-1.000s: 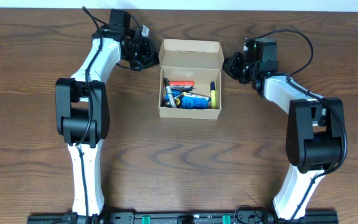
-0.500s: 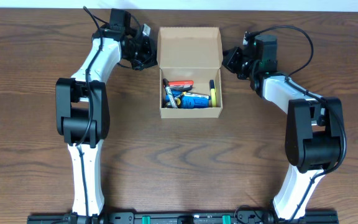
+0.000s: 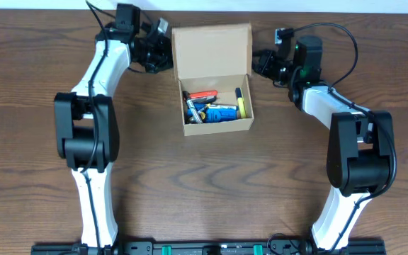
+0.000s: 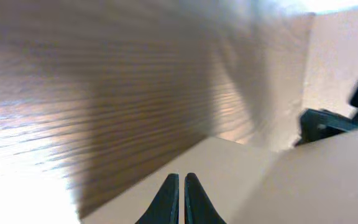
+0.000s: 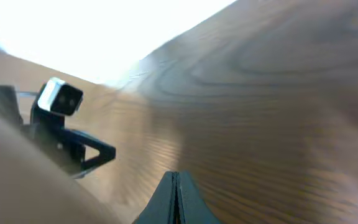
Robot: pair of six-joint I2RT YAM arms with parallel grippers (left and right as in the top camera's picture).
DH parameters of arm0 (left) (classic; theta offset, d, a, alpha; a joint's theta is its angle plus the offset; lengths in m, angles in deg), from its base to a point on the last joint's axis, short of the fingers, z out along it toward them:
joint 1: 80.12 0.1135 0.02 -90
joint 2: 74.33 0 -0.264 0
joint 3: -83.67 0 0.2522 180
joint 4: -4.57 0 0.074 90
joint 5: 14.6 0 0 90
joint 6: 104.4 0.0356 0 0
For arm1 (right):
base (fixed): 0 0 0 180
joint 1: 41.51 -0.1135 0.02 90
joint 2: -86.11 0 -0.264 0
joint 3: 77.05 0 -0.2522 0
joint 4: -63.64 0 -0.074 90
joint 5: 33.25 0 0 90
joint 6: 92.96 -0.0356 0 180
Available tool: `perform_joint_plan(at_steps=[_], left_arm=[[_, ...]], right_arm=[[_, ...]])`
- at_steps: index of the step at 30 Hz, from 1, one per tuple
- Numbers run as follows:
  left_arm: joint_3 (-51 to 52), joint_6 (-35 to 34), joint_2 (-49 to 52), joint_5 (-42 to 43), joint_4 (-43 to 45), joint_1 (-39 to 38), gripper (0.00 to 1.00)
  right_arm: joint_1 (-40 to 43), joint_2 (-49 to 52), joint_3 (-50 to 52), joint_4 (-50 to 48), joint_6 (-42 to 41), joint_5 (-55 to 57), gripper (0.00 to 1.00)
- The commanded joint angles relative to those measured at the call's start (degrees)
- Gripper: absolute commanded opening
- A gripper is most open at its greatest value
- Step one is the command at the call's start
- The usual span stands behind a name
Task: Pack container
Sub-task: 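Fold the lid forward over the box with both grippers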
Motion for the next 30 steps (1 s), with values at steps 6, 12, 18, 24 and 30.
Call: perform_joint_plan(at_steps=[6, 12, 18, 24, 30], left_arm=[[-0.22, 6.03, -8.92, 1.40, -1.60, -0.04, 0.06], [-0.22, 13.49, -12.17, 1.09, -9.31, -0.04, 0.06], [-0.22, 19.02, -16.39, -5.57, -19.19, -0.79, 0.06], [-0.20, 23.02, -20.98, -11.30, -28.65, -3.91, 0.06], [3.87, 24.85, -21.66, -16.02, -32.98, -8.00, 0.06]], right_arm=[[0.04, 0.59, -0.85, -4.46, 0.90, -11.80, 0.01], [0.04, -2.12, -0.85, -2.34, 1.49, -15.06, 0.02], [-0.44, -10.62, -0.85, 11.76, 10.45, -12.07, 0.02], [-2.97, -21.62, -0.85, 35.58, 22.45, 1.27, 0.01], [-6.67, -26.47, -0.79, 51.82, 27.30, 12.31, 0.02]])
